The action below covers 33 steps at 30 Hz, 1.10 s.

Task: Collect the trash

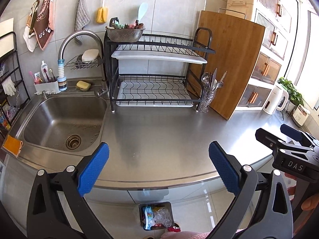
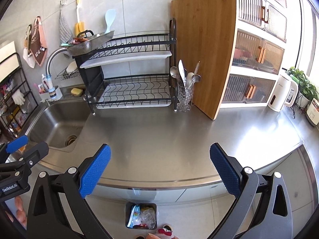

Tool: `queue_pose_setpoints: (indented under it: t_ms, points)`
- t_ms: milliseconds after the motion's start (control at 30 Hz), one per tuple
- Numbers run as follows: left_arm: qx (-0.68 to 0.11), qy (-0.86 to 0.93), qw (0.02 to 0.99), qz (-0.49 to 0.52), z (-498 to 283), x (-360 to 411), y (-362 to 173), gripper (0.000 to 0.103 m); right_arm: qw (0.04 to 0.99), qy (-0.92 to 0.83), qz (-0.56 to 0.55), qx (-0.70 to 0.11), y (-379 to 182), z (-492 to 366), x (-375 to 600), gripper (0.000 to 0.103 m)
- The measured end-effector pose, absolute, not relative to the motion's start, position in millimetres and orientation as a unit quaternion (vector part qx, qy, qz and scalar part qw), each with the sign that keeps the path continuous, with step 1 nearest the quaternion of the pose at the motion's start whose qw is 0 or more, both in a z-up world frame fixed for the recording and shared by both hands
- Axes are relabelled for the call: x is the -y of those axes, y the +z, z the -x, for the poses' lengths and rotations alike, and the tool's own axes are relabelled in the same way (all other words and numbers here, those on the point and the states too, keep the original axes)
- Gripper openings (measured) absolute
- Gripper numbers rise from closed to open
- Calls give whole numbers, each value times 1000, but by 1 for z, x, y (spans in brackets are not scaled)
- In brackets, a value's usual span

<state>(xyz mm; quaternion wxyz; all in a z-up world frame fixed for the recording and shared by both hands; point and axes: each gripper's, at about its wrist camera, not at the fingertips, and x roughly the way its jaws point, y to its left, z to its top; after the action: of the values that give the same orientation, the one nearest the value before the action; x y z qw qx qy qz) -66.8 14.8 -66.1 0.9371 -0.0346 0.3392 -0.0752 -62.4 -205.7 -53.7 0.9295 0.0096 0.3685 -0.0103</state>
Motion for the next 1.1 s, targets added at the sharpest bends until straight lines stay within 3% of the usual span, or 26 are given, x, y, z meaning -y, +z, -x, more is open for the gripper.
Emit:
queue_pose_setpoints:
  t_ms: [1100]
  points:
    - [-329,-55,942,33,67,-19,-62,95,932,-3,-5,-363,-50,62,194,100]
